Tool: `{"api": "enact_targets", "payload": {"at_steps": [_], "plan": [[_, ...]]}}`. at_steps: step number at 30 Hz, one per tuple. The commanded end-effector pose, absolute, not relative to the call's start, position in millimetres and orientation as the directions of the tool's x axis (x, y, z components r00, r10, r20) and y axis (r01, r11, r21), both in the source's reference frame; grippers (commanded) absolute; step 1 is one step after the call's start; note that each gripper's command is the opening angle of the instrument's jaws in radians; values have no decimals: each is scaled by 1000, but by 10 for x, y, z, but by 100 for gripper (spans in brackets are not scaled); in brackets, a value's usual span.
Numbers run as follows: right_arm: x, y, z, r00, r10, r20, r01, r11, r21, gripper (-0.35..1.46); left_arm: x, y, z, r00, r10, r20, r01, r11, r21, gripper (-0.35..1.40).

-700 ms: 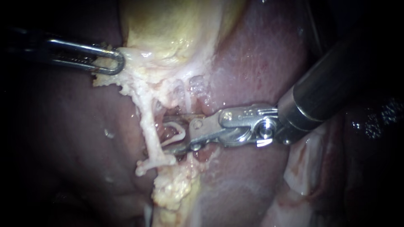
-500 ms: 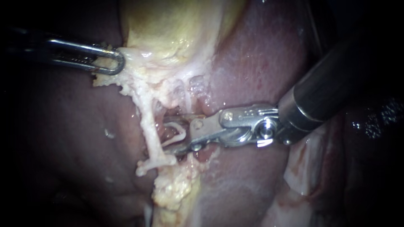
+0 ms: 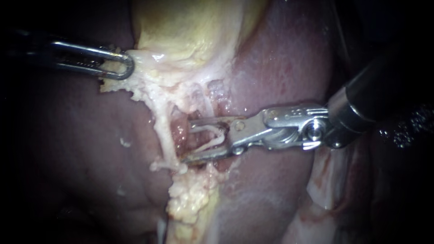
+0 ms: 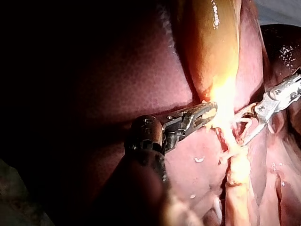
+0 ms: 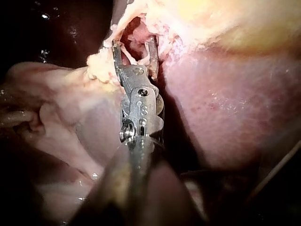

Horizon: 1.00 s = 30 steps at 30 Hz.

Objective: Clipping second clip left tube

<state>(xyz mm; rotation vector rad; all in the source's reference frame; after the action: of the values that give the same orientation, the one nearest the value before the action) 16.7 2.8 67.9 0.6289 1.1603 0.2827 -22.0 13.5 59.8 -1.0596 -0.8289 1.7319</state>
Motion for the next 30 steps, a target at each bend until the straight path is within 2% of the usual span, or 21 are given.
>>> {"api": "enact_targets", "payload": {"at_steps": [1,16,30], "plan": [[165,29,677,389,521,-760,108,793,599,39,-220,135,598,-213,931,-297,-353,-357,-865,-35],[135,38,656,390,535,-750,134,772,621,35,-220,135,599,-214,931,-297,-352,-357,-865,-35],[168,28,667,382,555,-739,168,744,646,37,-220,135,598,-213,931,-297,-353,-357,-865,-35]]}}
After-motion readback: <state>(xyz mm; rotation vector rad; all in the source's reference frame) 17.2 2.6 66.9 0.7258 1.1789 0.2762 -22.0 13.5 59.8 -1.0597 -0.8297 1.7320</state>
